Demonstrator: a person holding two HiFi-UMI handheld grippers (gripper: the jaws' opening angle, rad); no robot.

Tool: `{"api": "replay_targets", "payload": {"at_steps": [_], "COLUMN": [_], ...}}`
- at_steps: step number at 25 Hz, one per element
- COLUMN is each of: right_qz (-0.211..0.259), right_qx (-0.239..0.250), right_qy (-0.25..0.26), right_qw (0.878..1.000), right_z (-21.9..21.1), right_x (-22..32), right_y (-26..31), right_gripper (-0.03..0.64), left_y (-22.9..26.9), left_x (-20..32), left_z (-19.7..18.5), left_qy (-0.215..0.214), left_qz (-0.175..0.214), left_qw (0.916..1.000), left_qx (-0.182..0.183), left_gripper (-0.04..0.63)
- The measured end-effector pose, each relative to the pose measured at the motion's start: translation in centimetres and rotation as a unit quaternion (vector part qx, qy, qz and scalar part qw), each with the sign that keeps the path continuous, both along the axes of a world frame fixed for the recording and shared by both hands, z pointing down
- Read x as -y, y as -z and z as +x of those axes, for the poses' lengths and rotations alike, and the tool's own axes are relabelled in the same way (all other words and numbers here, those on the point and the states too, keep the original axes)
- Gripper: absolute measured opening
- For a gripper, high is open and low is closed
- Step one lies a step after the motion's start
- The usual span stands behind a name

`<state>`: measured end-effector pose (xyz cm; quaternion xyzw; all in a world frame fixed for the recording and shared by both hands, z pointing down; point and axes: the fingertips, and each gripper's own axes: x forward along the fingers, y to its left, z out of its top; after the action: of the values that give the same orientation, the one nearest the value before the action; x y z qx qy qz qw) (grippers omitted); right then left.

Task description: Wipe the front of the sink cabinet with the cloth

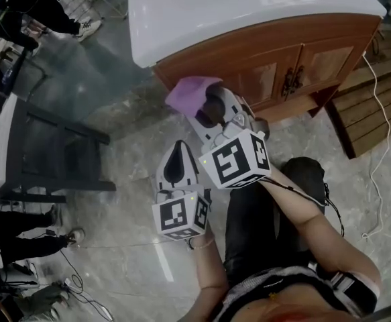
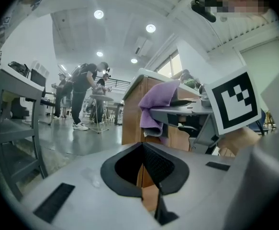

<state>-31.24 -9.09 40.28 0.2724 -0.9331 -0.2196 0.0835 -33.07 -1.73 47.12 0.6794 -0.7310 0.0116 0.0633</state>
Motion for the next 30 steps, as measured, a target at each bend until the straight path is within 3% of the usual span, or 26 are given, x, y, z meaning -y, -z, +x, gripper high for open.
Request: {"api": "replay_targets", "payload": {"at_steps": [15,30], "right_qz": [-0.027,-0.036], "right_qx": [0.029,0.034], "right_qy": [0.019,0.005], "right_qw": [0.999,0.999], "right_z": [0.6,3.0], "right_x": [0.2,1.6], "right_y": [-0.2,0.0], "right_gripper": [0.161,0.161], "left_y": [0.0,0.1], "left_x": [1.0,2.1], "left_z": [1.4,3.6], "left_qy": [-0.008,-0.027], "left_qz": [0.0,-0.002], "left_qw": [0.9998,0.9993], "left_qx": [0.017,0.026], "left_gripper": [0.0,0.0]}}
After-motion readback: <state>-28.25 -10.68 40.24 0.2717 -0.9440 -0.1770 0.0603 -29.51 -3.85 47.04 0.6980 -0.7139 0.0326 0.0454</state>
